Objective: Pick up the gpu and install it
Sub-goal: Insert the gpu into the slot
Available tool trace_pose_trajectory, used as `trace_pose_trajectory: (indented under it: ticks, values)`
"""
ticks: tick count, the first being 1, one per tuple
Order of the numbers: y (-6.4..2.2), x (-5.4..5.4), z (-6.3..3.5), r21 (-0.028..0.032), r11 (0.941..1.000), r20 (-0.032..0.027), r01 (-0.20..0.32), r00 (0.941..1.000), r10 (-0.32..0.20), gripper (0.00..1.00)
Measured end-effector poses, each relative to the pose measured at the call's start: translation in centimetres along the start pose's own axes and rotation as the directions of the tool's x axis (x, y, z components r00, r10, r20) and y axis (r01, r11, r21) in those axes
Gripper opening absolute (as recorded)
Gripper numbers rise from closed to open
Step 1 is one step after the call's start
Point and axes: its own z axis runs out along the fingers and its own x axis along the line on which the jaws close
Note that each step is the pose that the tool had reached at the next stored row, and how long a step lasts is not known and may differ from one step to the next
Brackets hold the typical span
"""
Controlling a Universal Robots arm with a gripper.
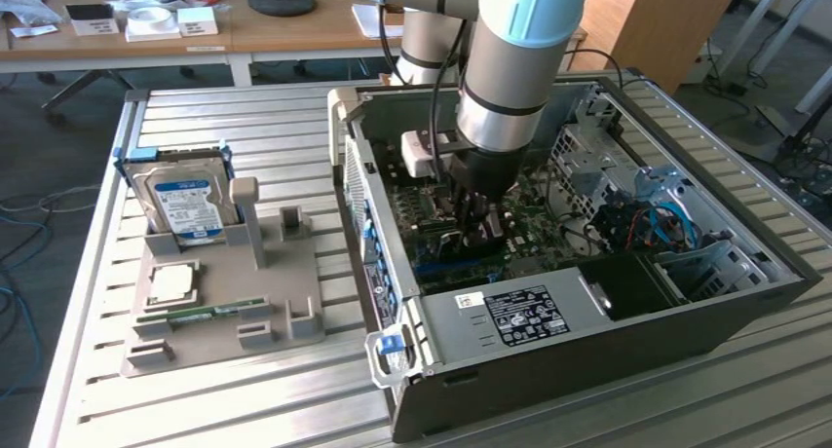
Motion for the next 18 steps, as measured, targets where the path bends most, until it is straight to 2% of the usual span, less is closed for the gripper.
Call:
trace_pose_trajectory:
  ticks: [18]
  values:
    - [0.43,0.02,0.05,0.0005,1.0000,-0.0004,0.000,1.0000,0.000,0.27]
